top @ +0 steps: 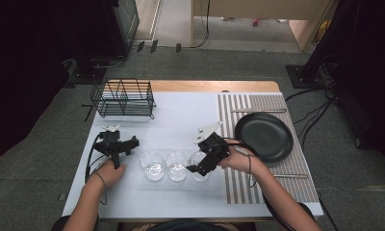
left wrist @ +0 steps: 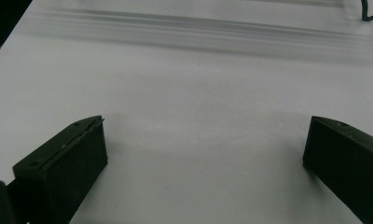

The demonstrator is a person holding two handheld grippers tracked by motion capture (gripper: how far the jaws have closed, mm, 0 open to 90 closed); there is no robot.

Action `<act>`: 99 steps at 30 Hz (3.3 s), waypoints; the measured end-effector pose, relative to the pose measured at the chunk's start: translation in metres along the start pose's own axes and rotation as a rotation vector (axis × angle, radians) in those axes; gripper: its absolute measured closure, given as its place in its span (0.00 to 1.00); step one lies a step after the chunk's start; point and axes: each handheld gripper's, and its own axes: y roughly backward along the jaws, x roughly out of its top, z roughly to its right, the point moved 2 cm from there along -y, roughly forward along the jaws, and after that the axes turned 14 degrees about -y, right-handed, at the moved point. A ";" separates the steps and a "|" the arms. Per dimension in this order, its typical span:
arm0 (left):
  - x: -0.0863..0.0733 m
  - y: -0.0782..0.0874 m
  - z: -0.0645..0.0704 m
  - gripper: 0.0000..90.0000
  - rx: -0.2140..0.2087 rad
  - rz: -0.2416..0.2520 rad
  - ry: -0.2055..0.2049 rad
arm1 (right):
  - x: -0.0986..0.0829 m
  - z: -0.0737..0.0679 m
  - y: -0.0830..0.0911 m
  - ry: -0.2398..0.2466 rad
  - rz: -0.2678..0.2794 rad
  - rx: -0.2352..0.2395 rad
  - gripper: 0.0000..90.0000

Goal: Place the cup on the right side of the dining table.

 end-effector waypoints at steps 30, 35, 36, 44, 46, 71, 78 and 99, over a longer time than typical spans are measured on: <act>0.000 0.000 0.000 0.00 0.000 0.000 0.000 | -0.015 0.005 -0.020 0.035 -0.075 0.043 0.02; 0.000 0.000 0.000 0.00 0.000 0.000 0.000 | -0.017 0.006 -0.022 0.030 -0.082 0.045 0.02; 0.000 0.000 0.000 0.00 0.000 0.000 0.000 | -0.017 0.006 -0.023 0.032 -0.083 0.043 0.02; 0.000 0.000 0.000 0.00 0.000 0.000 0.000 | -0.019 0.007 -0.025 0.048 -0.098 0.032 0.02; 0.000 0.000 0.000 0.00 0.000 0.000 0.000 | -0.020 0.007 -0.025 0.049 -0.106 0.033 0.02; 0.000 0.000 0.000 0.00 0.000 0.000 0.000 | -0.025 0.007 -0.026 0.091 -0.138 0.015 0.12; 0.000 0.000 0.000 0.00 0.000 0.000 0.000 | -0.025 0.006 -0.027 0.104 -0.133 0.002 0.12; 0.000 0.000 0.000 0.00 0.000 -0.001 0.000 | -0.024 0.005 -0.025 0.105 -0.129 0.027 0.21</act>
